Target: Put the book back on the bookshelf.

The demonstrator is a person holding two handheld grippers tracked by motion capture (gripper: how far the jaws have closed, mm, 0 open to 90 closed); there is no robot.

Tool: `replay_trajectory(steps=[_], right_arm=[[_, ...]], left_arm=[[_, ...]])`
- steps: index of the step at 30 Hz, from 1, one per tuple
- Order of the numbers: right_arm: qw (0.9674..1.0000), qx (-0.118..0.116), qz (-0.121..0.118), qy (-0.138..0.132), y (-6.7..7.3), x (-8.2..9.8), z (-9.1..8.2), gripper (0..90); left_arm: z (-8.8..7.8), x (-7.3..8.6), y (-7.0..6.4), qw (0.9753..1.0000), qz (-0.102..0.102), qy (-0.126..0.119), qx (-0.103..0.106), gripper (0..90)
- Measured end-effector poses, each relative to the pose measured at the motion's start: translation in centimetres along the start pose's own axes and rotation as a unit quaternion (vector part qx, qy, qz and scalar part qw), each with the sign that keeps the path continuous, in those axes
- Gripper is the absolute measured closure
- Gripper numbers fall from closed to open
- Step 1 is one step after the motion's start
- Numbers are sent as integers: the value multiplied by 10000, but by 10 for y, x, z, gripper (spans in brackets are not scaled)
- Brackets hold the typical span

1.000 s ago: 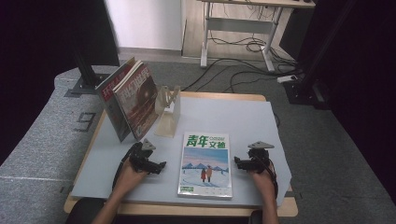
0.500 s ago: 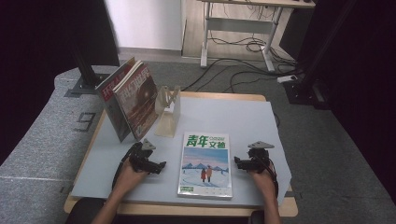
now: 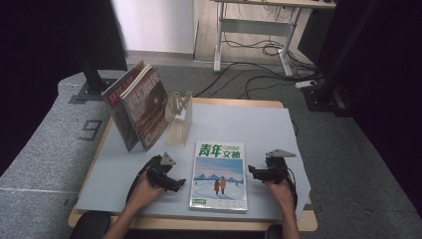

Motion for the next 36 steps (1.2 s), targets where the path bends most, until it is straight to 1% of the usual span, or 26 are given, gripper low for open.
replay_trajectory(steps=[1, 3, 6, 8, 13, 15, 21, 26, 30, 32, 36], right_arm=[[10000, -68, -21, 33, 4, 0, 1, 120], [9997, -190, -110, 97, 12, 0, 3, 114], [9990, -331, -209, 215, 24, 2, 7, 112], [9986, -402, -244, 245, 30, 2, 9, 112], [9973, -614, -198, 342, 41, 4, 14, 118], [9967, -671, -220, 404, 45, 5, 16, 125], [9955, -810, -183, 451, 50, 6, 18, 129], [9937, -975, -145, 530, 55, 8, 19, 133], [9930, -1004, -93, 610, 55, 9, 19, 133], [9922, -1056, -58, 656, 56, 10, 18, 132], [9922, -1034, -28, 700, 56, 11, 18, 129]], left_arm=[[0, 0, -2, 10000, -5, 3, 37, 0], [1, -1, -4, 10000, 36, 13, 29, 0], [2, -2, -7, 10000, 51, 13, 47, 0], [2, -3, -9, 9999, 82, 17, 60, 0], [3, -4, -14, 9998, 138, 30, 114, 0], [4, -5, -16, 9998, 170, 30, 137, 0], [5, -6, -19, 9997, 191, 17, 159, 0], [5, -6, -19, 9997, 182, 6, 156, 0], [5, -6, -19, 9997, 182, 7, 160, 0], [5, -6, -19, 9997, 181, 7, 163, 0], [5, -6, -19, 9997, 185, 3, 166, 0]])
Point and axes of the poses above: each handheld gripper's, and its own axes: z roughly forward along the jaws, x roughly out of its underside, y roughly to its left, the point moved 8 cm from there along z, roughly forward along the jaws, and after that the axes turned 3 degrees about z, right-handed, at the moved point
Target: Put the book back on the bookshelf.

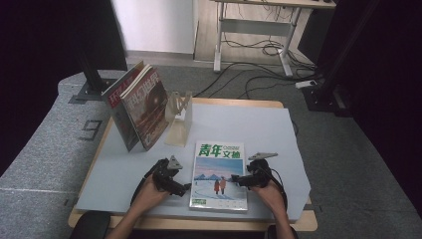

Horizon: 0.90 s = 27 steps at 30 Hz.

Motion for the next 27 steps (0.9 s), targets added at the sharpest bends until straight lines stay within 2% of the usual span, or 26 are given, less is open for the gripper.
replay_trajectory(steps=[4, 11, 19, 23, 27], right_arm=[[9998, -61, 139, 133, 3, 1, -2, 127], [9975, -287, 582, 282, 9, 0, -4, 127], [9966, -218, 726, 323, 11, -2, -3, 124], [9961, -307, 783, 251, 11, -4, -7, 129], [9941, -618, 879, -112, 15, -14, -18, 161]], left_arm=[[0, 0, 0, 10000, 4, -4, 3, 0], [0, 0, 0, 10000, 8, -10, 4, 0], [0, 0, 0, 10000, 10, -13, 5, 0], [0, 0, 0, 10000, 12, -15, 3, 0], [0, 0, 0, 10000, 12, -17, 5, 0]])
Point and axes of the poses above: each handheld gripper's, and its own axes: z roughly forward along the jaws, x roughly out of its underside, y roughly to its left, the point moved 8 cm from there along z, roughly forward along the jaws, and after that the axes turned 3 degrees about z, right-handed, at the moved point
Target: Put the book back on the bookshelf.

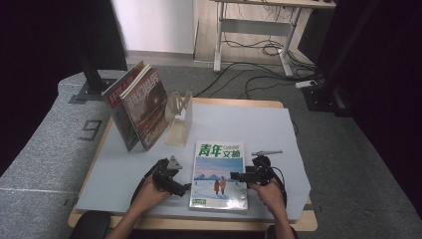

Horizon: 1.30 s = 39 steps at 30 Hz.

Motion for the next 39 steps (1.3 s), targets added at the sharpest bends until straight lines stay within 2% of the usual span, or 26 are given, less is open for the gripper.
replay_trajectory(steps=[2, 4, 7, 8, 9, 10, 13, 17, 29, 33, 36, 39], right_arm=[[9997, -173, 30, -145, 4, -4, -5, 181], [9997, -192, 5, -150, 5, -5, -5, 185], [10000, -3, -14, 2, 0, 0, -1, 182], [10000, -2, 9, 80, -2, 2, 1, 218], [9996, -187, 77, 198, -1, 5, 3, 244], [9993, -271, 81, 238, 0, 7, 6, 230], [9994, -181, -23, 280, 2, 7, 6, 233], [9995, -196, -12, 243, 1, 7, 6, 247], [9994, -87, -325, -67, 2, -2, 16, 246], [9992, 20, -380, -151, 0, -6, 18, 345], [9987, 133, -463, -166, -1, -7, 16, 485], [9986, 140, -452, -226, -2, -9, 11, 624]], left_arm=[[0, 0, 0, 10000, -3, -2, 0, 0], [0, 0, 0, 10000, -2, -4, 1, 0], [0, 0, 0, 10000, -6, -9, 0, 0], [0, 0, 0, 10000, -4, -9, 2, 0], [0, 0, 0, 10000, -1, -4, 3, 0], [0, 0, 0, 10000, 0, -4, 4, 0], [0, 0, 0, 10000, 2, -8, 2, 0], [0, 0, 0, 10000, 1, -9, 2, 0], [0, 0, 0, 10000, -4, -12, 0, 0], [0, 0, 0, 10000, -2, -12, 1, 0], [0, 0, 0, 10000, -4, -12, 1, 0], [0, 0, 0, 10000, -3, -13, 1, 0]])
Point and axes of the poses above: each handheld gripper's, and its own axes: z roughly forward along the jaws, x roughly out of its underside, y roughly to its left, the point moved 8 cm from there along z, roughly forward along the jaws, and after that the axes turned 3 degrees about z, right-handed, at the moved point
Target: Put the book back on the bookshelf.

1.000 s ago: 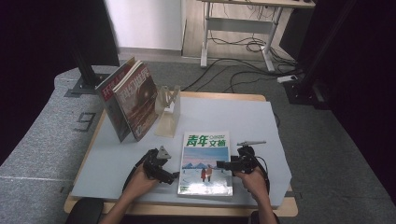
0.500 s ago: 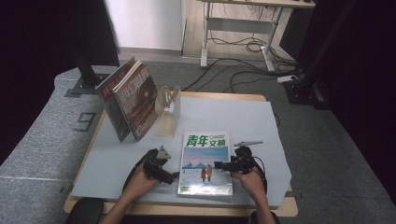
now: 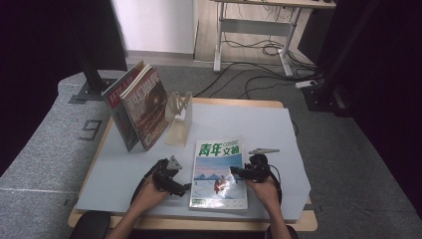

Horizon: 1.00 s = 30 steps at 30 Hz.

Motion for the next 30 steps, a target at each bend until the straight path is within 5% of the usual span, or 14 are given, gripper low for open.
replay_trajectory(steps=[10, 21, 30], right_arm=[[9998, 99, -186, 51, 2, -1, -2, 668], [9952, 764, -504, 348, -3, 4, 6, 351], [9917, 1083, -544, 425, -6, 5, 9, 234]], left_arm=[[0, 0, 0, 10000, 1, -5, -1, 0], [0, 0, 0, 10000, 2, -8, -3, 0], [0, 0, 0, 10000, 1, -11, -5, 0]])
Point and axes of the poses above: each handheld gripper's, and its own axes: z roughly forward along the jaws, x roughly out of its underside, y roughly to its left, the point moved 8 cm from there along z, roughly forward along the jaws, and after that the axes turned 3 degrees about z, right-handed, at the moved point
